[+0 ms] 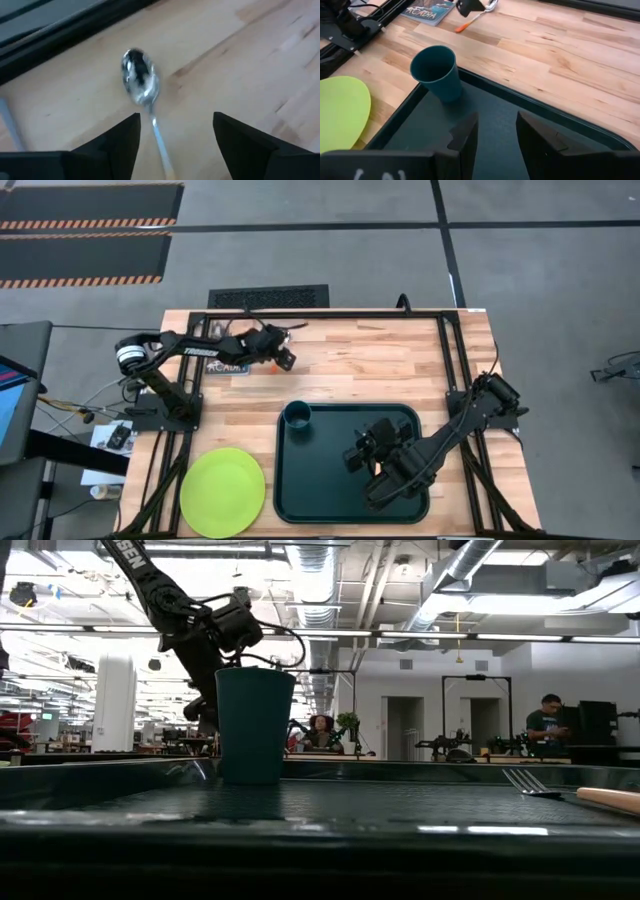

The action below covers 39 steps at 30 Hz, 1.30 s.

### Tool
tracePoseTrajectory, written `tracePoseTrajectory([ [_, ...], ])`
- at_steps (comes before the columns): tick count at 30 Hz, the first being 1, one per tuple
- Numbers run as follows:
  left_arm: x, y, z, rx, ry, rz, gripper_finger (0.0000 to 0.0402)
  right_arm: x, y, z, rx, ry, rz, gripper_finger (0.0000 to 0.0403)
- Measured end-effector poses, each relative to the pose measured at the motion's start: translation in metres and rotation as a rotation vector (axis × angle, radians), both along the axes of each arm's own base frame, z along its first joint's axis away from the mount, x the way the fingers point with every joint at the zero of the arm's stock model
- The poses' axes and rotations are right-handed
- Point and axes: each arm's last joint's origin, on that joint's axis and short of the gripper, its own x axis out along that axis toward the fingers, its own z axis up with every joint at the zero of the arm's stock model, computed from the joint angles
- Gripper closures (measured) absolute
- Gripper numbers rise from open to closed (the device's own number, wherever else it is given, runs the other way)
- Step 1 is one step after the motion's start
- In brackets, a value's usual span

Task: Pick and place plate/cup/fork/spoon on tray
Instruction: Put the orange spoon on the black tray to the right of the light orange fork

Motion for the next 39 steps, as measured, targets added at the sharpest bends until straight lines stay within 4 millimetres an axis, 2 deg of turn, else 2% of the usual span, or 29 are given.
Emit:
tracePoseTrajectory([
  [4, 0.006, -0.002, -0.019, 0.012, 0.053, 0.023, 0.0182, 0.0, 0.001, 0.0, 0.005, -0.006, 0.002, 0.0243],
  [13, 0.007, 0.008, -0.039, -0.048, 0.043, 0.077, 0.0199, -0.002, 0.007, 0.0, 0.005, 0.0, 0.034, 0.0242],
  [16, 0.005, 0.016, -0.049, -0.094, 0.033, 0.114, 0.0239, -0.002, 0.007, 0.0, 0.007, -0.004, 0.034, 0.0245],
  [19, 0.005, 0.022, -0.056, -0.111, 0.022, 0.128, 0.0304, -0.003, 0.01, 0.0, 0.012, -0.013, 0.043, 0.0247],
  [22, 0.005, 0.022, -0.056, -0.11, 0.022, 0.12, 0.0378, -0.004, 0.012, 0.0, 0.014, -0.014, 0.049, 0.0248],
  [23, 0.005, 0.022, -0.056, -0.111, 0.019, 0.118, 0.0388, -0.005, 0.013, 0.0, 0.013, -0.014, 0.052, 0.0249],
  [29, 0.009, 0.02, -0.052, -0.114, 0.007, 0.101, 0.0399, -0.005, 0.013, 0.0, 0.012, -0.017, 0.051, 0.0249],
  [39, 0.014, 0.009, -0.028, -0.143, -0.04, -0.013, 0.0401, -0.008, 0.016, 0.0, -0.007, -0.019, 0.06, 0.0261],
])
